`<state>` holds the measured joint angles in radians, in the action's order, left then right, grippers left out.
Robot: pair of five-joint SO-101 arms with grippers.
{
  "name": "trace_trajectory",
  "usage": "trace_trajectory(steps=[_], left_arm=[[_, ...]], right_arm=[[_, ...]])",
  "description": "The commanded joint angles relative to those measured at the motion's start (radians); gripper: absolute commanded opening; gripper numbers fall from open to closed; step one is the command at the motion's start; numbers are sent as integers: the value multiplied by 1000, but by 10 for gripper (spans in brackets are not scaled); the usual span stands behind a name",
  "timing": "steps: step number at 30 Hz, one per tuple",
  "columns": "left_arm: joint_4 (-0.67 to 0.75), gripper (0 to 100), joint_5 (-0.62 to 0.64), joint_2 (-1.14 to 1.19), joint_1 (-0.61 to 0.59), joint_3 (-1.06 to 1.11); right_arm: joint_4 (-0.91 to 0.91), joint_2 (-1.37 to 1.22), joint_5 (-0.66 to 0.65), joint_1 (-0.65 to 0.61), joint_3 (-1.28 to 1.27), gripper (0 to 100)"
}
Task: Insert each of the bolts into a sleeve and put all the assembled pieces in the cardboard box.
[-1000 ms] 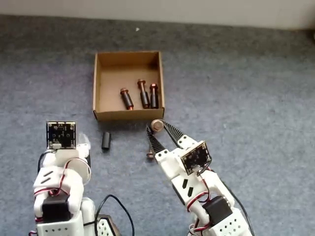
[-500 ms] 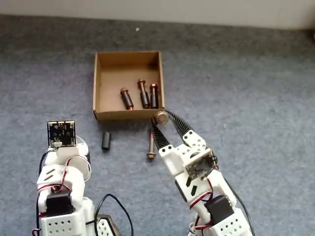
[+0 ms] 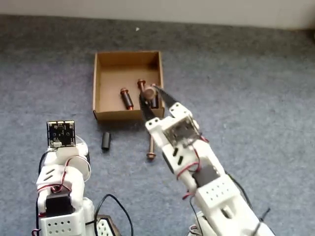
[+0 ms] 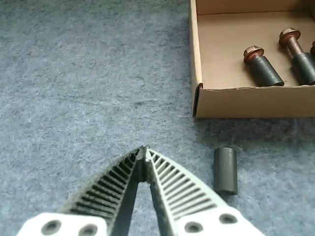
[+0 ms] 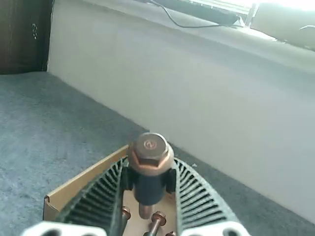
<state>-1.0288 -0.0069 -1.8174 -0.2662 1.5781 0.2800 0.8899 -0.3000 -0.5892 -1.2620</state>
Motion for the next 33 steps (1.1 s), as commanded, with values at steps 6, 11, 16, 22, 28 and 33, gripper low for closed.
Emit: trace_trajectory(steps=[6,11,16,22,28,33], left_arm=[[21,28,-14,-7,-15,-4],[21,28,-14,-7,-15,-4],[21,28,-14,-7,-41,-8],[23,28,-14,-7,-105,-19],[23,28,-11,-8,-119,-24],[23,28,-8,-8,-216,-59]], right_arm=[[237,-582,-5,5,274,5],[257,-849,-3,4,384,5],[251,-970,-6,10,449,12],[249,-970,-5,5,446,136],[249,-921,-6,4,446,138],[133,-690,-3,-4,351,138]])
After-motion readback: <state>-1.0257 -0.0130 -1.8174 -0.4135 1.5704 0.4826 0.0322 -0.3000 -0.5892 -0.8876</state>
